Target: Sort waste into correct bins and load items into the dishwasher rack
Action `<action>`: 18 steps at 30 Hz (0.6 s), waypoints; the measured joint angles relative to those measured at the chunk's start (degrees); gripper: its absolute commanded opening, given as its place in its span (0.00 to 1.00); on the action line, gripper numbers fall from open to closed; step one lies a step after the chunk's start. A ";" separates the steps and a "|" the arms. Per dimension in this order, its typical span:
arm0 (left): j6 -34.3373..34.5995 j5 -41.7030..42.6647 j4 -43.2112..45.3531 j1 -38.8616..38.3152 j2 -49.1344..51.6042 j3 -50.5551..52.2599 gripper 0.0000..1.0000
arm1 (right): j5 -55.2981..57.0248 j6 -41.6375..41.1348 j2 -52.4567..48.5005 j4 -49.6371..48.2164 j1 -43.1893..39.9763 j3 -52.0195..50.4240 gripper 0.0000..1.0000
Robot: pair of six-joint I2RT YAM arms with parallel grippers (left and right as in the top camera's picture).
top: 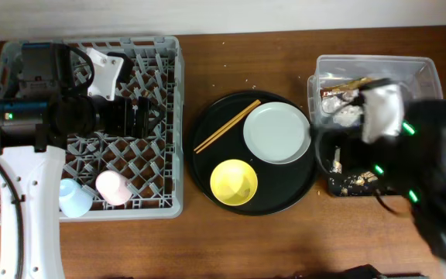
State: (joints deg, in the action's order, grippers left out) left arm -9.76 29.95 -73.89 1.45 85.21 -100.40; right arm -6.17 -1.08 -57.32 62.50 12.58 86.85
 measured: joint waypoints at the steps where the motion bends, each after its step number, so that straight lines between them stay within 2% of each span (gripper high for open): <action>1: 0.00 0.00 -0.02 0.00 0.00 -0.02 0.99 | 0.87 4.35 5.53 -5.81 -1.01 -3.58 0.98; 3: 0.00 -0.07 0.20 0.00 -0.04 -0.07 0.99 | 2.56 9.73 15.85 -13.20 -6.29 -15.41 0.99; 4: 0.00 -0.07 0.09 0.00 -0.04 -0.17 0.99 | 3.02 10.95 22.01 -17.00 -9.77 -27.93 0.99; 5: 0.00 -0.04 0.00 0.00 -0.04 -0.22 0.99 | 3.23 11.67 25.94 -17.90 -11.10 -35.93 0.99; 8: 0.00 -0.04 -0.07 0.00 -0.04 -0.33 0.99 | 3.41 12.31 45.88 -35.76 -11.65 -62.03 0.99; 11: 0.00 -0.04 -0.04 0.00 -0.04 -0.33 0.99 | 3.37 12.28 56.19 -49.05 -12.26 -77.44 0.99; 13: 0.00 -0.02 -0.02 0.00 -0.04 -0.33 0.99 | 3.37 12.28 56.50 -59.76 -13.29 -83.65 0.98; 14: 0.00 -0.04 0.00 0.00 -0.04 -0.33 0.99 | 3.39 12.41 56.59 -61.16 -13.35 -85.53 0.98; 18: 0.00 -0.04 0.02 0.00 -0.04 -0.33 0.99 | 3.37 12.48 56.63 -58.42 -13.35 -86.12 0.99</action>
State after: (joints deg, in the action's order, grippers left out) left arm -9.76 29.91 -73.87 1.45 85.17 -100.73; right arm -2.81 11.40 -0.69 4.08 -0.78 0.73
